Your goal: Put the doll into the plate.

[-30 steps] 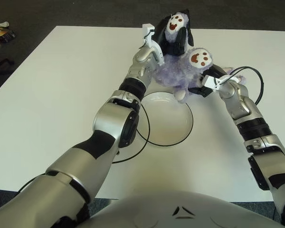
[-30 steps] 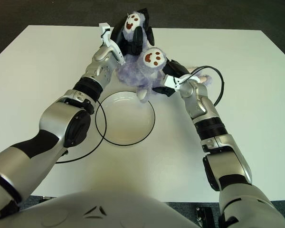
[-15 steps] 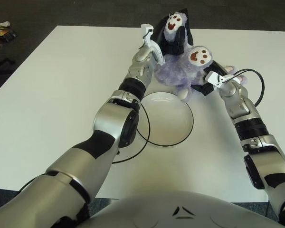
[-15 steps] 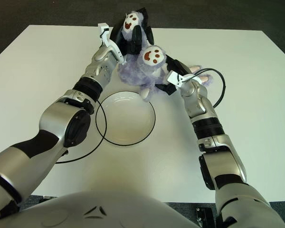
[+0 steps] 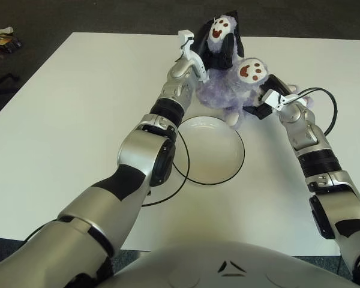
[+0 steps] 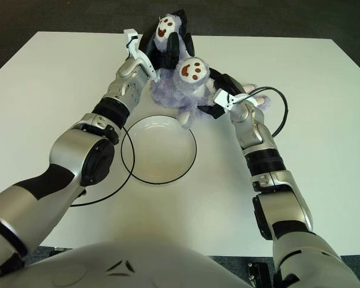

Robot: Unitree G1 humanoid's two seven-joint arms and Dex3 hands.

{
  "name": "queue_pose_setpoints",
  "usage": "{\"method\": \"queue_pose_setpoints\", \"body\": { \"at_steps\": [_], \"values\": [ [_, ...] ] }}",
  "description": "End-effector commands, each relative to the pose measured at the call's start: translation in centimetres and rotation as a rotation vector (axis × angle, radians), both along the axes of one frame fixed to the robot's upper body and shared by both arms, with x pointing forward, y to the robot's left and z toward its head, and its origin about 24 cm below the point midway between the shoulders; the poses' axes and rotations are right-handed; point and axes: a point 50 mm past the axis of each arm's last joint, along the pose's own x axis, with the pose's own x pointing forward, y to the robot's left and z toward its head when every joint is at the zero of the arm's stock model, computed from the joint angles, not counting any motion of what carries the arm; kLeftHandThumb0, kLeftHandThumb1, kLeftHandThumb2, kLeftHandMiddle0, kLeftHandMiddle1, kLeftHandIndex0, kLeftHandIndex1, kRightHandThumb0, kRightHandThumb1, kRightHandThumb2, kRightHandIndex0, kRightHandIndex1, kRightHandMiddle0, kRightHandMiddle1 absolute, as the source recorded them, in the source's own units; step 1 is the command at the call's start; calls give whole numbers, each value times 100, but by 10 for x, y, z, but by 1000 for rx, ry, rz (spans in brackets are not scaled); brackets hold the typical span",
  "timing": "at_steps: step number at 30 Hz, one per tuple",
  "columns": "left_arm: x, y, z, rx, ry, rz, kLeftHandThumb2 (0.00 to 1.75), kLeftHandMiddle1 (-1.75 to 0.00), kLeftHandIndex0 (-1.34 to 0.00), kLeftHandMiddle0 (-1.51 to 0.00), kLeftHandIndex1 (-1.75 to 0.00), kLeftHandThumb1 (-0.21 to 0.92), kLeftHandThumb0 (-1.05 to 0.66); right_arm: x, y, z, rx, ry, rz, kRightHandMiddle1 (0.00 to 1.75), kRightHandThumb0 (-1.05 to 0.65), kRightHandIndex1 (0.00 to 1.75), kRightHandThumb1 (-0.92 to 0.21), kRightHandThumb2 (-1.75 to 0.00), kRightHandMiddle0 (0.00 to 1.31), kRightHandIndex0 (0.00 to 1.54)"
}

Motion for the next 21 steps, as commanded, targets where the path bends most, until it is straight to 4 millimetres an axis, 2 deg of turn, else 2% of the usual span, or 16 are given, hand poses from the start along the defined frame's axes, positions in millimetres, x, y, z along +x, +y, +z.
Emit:
{"method": "queue_pose_setpoints", "body": {
  "at_steps": [1,6,15,21],
  "values": [
    [-16,-32,-6,-56,39,-79,149,-175,-103,-73,-175,17,53,-5,-10,3,12,-27,-14,175,56,175,-12,-156,105,78],
    [-13,-28,-5,-61,51,-52,149,-175,-103,-73,-175,17,52,-8,-13,18,1,-72,-41,175,58,175,-8,-160,108,81],
    [-11,-22,0,-85,56,-49,150,-175,-93,-73,-175,17,53,-15,-14,35,-9,-134,-59,175,60,175,-5,-165,110,84],
    [-4,-2,7,-50,-6,-4,151,-175,-89,-74,-175,15,54,-25,-13,54,-66,-182,-69,175,60,175,-5,-165,109,84]
  ]
}}
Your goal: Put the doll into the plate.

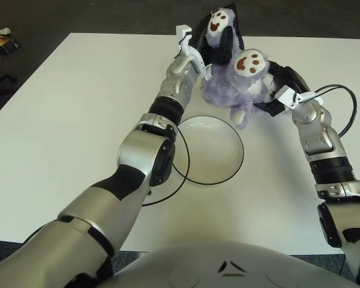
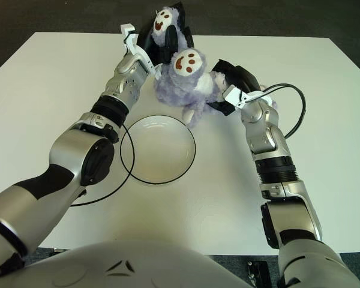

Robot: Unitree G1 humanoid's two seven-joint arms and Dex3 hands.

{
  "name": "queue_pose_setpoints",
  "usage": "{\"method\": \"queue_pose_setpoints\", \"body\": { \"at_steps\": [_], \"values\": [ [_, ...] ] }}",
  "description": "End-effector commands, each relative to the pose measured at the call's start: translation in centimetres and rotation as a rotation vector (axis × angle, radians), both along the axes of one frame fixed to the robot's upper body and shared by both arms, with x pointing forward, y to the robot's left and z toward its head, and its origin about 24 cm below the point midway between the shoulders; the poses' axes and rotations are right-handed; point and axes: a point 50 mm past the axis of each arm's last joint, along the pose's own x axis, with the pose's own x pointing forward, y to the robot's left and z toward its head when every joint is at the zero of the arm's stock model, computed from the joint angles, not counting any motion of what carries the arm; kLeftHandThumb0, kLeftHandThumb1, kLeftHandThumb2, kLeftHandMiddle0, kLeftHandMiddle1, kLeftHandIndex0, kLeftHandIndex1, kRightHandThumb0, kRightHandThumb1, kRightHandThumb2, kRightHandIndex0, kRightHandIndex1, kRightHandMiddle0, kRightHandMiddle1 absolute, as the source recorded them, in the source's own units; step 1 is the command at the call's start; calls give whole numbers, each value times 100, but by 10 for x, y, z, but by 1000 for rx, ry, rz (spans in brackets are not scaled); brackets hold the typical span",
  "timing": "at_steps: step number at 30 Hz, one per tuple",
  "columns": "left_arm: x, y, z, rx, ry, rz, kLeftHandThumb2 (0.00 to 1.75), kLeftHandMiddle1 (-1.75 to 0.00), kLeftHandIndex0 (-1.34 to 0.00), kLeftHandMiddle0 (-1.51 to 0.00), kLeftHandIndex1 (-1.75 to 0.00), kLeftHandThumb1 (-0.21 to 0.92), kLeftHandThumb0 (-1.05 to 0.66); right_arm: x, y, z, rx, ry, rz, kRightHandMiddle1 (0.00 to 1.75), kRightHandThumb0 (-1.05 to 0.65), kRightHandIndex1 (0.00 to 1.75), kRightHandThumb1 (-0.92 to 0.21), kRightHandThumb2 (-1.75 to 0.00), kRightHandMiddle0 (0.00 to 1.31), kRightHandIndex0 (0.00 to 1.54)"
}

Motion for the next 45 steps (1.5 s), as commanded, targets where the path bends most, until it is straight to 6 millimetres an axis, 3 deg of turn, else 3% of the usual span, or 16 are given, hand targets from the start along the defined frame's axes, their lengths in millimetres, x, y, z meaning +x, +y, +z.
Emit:
{"method": "queue_pose_setpoints", "body": {
  "at_steps": [1,9,26,45],
  "values": [
    [-4,-5,-6,-12,6,-11,152,-175,-88,-74,-175,15,54,-7,-2,19,-44,-52,-12,175,60,175,-5,-165,108,84],
    [-2,5,-4,22,-33,59,153,-175,-90,-75,-175,14,54,-12,0,32,-45,-84,-11,175,59,175,-6,-164,106,83],
    [-4,27,1,11,-55,39,151,-175,-95,-74,-175,16,53,-18,21,53,-105,-108,24,175,58,175,-8,-161,104,81],
    [-18,91,-8,93,-173,168,152,-175,-97,-75,-175,15,54,-22,51,58,-80,-42,123,175,60,175,-5,-164,109,84]
  ]
}}
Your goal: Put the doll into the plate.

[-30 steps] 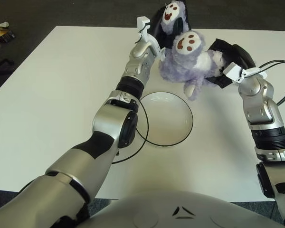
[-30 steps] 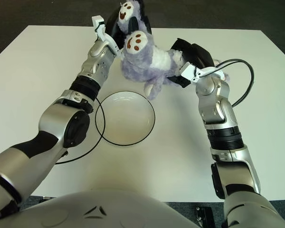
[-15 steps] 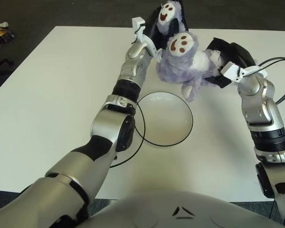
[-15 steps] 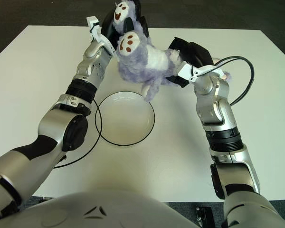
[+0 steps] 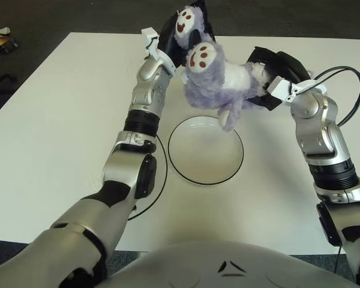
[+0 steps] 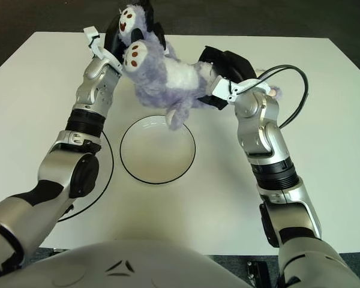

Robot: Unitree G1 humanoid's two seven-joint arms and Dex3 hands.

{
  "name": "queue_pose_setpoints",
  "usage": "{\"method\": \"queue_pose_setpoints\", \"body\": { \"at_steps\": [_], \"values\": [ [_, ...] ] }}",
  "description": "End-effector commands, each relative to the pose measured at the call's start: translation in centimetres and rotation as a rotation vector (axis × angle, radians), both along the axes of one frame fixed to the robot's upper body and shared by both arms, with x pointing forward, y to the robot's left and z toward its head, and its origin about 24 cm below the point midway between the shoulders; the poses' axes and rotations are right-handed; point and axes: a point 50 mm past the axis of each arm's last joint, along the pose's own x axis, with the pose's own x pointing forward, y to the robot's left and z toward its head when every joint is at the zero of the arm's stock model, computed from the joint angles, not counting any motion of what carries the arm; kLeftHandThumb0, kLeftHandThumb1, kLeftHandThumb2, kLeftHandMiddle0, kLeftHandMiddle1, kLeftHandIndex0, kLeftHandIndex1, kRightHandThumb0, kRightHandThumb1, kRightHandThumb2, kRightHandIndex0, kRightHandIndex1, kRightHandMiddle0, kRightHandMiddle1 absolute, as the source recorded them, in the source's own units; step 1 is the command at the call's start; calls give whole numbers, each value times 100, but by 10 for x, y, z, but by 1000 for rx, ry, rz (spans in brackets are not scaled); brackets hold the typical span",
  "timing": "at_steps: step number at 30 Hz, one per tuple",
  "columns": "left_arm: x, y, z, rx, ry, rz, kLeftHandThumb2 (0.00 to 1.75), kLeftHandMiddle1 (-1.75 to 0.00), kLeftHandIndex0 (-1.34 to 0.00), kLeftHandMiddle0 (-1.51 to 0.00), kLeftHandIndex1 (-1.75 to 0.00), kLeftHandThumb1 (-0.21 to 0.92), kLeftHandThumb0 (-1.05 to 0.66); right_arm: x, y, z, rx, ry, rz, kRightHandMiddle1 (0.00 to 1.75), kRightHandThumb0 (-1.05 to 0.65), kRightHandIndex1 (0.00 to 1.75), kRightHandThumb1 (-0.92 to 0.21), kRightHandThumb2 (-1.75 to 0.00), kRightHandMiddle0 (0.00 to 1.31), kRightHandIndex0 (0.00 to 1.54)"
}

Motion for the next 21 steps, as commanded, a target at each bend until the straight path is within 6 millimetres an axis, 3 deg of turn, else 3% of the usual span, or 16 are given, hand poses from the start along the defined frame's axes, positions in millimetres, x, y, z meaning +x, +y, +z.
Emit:
{"method": "queue_pose_setpoints", "body": {
  "at_steps": [1,21],
  "values": [
    [-4,15,-8,44,-6,40,152,-175,-97,-75,-175,15,54,-3,7,15,20,-30,31,175,60,175,-5,-164,109,84],
    [-21,45,-11,89,-26,124,155,-175,-102,-77,-175,12,55,-6,26,10,112,51,121,175,58,175,-8,-161,108,81]
  ]
}}
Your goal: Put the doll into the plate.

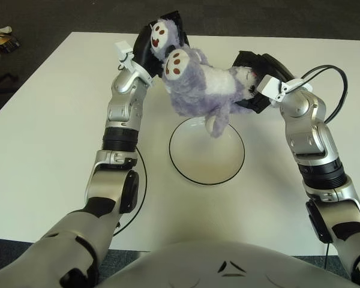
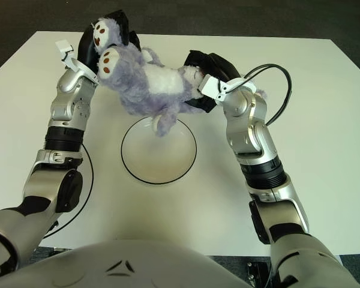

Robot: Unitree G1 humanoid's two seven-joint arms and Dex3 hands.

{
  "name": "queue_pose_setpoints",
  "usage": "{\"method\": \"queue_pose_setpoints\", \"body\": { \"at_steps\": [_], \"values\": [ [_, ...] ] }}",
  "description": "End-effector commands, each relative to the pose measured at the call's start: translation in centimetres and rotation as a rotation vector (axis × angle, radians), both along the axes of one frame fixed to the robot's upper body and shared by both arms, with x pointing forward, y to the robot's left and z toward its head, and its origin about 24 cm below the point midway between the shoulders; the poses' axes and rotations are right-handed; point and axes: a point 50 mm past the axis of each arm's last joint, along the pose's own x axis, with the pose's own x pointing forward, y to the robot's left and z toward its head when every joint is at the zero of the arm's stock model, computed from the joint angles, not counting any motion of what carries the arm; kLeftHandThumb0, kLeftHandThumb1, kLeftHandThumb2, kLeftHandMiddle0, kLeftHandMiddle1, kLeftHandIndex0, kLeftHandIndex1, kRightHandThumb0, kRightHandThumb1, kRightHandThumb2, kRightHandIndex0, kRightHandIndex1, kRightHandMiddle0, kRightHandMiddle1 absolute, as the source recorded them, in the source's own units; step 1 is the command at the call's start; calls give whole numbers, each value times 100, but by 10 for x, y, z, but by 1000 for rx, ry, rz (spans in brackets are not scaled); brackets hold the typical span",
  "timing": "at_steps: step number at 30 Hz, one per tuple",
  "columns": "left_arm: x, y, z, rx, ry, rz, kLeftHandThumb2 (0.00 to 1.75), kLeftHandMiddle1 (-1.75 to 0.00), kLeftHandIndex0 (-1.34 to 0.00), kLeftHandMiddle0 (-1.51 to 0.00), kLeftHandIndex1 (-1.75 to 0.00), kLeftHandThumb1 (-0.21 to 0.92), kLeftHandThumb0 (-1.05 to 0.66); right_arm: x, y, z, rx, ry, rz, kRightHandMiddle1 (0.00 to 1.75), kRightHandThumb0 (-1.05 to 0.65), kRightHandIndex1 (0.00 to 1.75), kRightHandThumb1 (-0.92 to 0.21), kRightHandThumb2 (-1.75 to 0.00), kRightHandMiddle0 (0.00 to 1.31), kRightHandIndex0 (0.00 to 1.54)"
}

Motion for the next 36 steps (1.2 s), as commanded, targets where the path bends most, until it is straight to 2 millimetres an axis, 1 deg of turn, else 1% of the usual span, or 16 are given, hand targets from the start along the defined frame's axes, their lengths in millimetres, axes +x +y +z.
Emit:
{"method": "queue_pose_setpoints", "body": {
  "at_steps": [1,4,9,20,36],
  "values": [
    [-5,7,-7,11,26,18,155,-175,-102,-77,-175,12,55,-4,6,13,36,-33,39,175,58,175,-8,-161,108,81],
    [-11,12,-13,-6,48,8,156,-175,-102,-77,-175,12,55,-5,8,11,49,-28,49,175,58,175,-8,-160,109,81],
    [-17,16,-18,-24,103,5,153,-175,-98,-76,-175,14,54,-6,8,8,54,-36,65,175,58,175,-8,-161,110,81],
    [-22,19,-20,-97,186,-46,147,-175,-92,-71,-175,19,52,-8,8,2,61,-65,117,175,57,175,-8,-161,111,81],
    [-30,18,-20,-57,233,-24,146,-175,-89,-70,-175,20,52,-9,4,-3,72,-72,137,175,58,175,-8,-161,112,81]
  ]
}}
